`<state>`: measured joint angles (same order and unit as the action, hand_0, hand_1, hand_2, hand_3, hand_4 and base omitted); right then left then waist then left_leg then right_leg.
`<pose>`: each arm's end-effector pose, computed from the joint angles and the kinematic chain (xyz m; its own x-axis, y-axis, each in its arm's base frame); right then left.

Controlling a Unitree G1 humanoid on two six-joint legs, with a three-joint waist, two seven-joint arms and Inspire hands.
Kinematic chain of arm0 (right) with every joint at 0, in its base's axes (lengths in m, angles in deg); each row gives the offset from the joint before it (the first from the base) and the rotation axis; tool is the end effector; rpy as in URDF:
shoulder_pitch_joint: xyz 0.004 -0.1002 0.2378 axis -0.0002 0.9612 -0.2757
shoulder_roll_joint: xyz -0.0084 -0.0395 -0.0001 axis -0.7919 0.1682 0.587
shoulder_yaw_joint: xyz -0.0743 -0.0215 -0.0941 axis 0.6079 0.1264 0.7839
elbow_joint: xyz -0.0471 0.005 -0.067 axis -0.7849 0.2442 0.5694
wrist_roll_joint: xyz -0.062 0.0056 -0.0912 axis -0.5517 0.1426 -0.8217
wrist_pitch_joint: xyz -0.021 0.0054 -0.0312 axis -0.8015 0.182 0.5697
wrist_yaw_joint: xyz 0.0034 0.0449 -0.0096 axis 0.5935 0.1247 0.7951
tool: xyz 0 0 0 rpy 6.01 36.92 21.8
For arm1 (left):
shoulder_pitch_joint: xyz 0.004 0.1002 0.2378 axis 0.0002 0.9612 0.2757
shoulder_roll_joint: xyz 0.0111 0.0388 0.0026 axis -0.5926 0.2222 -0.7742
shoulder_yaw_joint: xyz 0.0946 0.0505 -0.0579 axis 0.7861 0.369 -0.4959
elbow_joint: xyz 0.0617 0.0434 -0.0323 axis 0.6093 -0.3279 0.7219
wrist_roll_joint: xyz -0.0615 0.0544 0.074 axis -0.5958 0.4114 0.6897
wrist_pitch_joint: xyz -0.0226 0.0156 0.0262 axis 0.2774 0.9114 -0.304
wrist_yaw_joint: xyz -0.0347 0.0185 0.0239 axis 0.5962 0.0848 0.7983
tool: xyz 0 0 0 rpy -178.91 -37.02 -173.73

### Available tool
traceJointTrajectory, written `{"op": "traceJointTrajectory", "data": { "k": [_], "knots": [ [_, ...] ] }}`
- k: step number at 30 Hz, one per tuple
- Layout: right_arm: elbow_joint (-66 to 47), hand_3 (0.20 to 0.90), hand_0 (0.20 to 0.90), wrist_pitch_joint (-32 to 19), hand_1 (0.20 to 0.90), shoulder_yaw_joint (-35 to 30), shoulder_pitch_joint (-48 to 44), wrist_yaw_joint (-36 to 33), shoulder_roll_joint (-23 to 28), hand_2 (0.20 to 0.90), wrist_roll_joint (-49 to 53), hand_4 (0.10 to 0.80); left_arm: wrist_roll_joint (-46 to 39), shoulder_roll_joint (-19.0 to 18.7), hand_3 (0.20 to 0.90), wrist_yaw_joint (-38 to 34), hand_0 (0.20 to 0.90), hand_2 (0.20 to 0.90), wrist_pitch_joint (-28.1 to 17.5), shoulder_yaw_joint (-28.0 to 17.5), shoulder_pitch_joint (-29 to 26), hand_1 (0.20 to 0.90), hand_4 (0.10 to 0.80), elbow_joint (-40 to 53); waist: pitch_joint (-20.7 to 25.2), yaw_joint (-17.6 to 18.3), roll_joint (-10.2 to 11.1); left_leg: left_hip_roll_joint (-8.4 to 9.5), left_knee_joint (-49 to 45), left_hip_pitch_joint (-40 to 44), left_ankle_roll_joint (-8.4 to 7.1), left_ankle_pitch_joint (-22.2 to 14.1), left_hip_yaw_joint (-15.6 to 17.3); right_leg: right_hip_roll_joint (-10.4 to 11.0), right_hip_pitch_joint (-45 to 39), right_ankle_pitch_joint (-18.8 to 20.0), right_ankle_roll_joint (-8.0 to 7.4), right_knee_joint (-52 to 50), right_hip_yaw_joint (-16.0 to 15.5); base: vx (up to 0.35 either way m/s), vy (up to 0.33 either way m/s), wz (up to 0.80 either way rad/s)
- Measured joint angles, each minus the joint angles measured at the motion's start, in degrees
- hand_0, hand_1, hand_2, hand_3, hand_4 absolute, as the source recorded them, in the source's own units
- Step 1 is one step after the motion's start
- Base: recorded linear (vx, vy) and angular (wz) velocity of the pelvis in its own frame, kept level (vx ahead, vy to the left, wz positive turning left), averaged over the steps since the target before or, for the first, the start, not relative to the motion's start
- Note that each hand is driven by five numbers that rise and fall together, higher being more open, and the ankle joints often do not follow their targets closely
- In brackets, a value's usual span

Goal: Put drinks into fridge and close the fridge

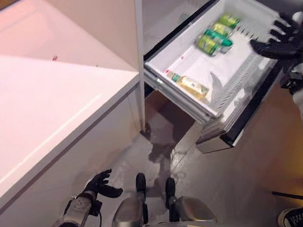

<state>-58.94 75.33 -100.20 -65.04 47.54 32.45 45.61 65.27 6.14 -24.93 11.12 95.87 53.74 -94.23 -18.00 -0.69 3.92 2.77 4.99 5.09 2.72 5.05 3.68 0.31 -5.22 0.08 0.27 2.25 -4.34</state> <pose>0.2778 -0.3311 0.1919 0.8151 -0.4690 0.3401 0.4104 0.8818 0.2324 0.1266 0.2609 -0.1074 0.6028 0.1068 -0.7907 0.2029 0.9379 0.2813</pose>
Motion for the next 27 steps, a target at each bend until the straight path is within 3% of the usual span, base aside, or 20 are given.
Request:
{"op": "traceJointTrajectory", "data": {
  "k": [4, 9, 12, 20, 27],
  "knots": [
    [0.27, 0.9, 0.9, -5.04, 0.9, -0.28, 4.23, -5.3, -2.71, 0.9, 0.3, 0.8, 1.18, 1.63, 0.9, -0.01, 0.9, 0.9, -0.07, 0.05, 1.11, 0.9, 0.8, -2.19, 2.41, 1.84, -0.74, 0.08, -2.07, 1.09, 0.15, -1.85, 1.36, 0.01, -0.97, -0.27, -0.31, -0.78, 2.11, 0.036, 0.005, -0.27],
    [3.2, 0.9, 0.9, -6.41, 0.9, -0.27, 10.04, -7.32, -4.03, 0.9, 2.63, 0.8, 2.1, 2.38, 0.9, 0.39, 0.9, 0.9, 0.99, 1.57, 0.6, 0.9, 0.8, -2.36, 2.64, 2.71, -2.21, 0.09, -9.74, -1.22, 0.66, -5.54, 1.38, 0.59, 0.63, -2.51, -0.6, -6.52, 2.44, -0.026, -0.021, -0.04],
    [5.98, 0.9, 0.9, -6.5, 0.9, -0.28, 10.03, -7.39, -4.07, 0.9, 5.59, 0.8, 1.94, 2.4, 0.9, 0.15, 0.9, 0.9, 1.04, 2.25, -0.4, 0.9, 0.8, -2.16, 2.34, 2.47, -3.23, 0.3, -15.94, -5.58, 1.3, -7.6, 1.43, 1.21, 5.76, -5.28, -0.91, -13.79, 2.38, -0.161, -0.01, 0.05],
    [9.75, 0.9, 0.9, -7.42, 0.9, 2.36, 4.59, -4.83, -4.21, 0.9, 15.57, 0.8, -2.14, 1.59, 0.9, -4.0, 0.9, 0.9, 1.62, 4.25, -6.58, 0.9, 0.8, 0.46, -5.95, 0.39, -5.31, 1.81, -39.23, -22.87, 3.46, -14.83, 1.33, 4.4, 22.98, -13.84, -1.43, -38.89, 2.09, -0.156, 0.048, 0.13],
    [9.5, 0.9, 0.9, -11.29, 0.9, 3.16, -1.65, -1.51, -5.71, 0.9, 16.0, 0.8, -3.37, 2.13, 0.9, -4.89, 0.9, 0.9, 1.99, 4.46, -3.55, 0.9, 0.8, 0.45, -9.41, -0.96, -5.93, 4.33, -46.76, -31.49, 4.48, -15.73, 1.07, 7.35, 31.47, -15.59, -1.5, -48.54, 2.07, -0.056, 0.064, 0.12]
  ]
}}
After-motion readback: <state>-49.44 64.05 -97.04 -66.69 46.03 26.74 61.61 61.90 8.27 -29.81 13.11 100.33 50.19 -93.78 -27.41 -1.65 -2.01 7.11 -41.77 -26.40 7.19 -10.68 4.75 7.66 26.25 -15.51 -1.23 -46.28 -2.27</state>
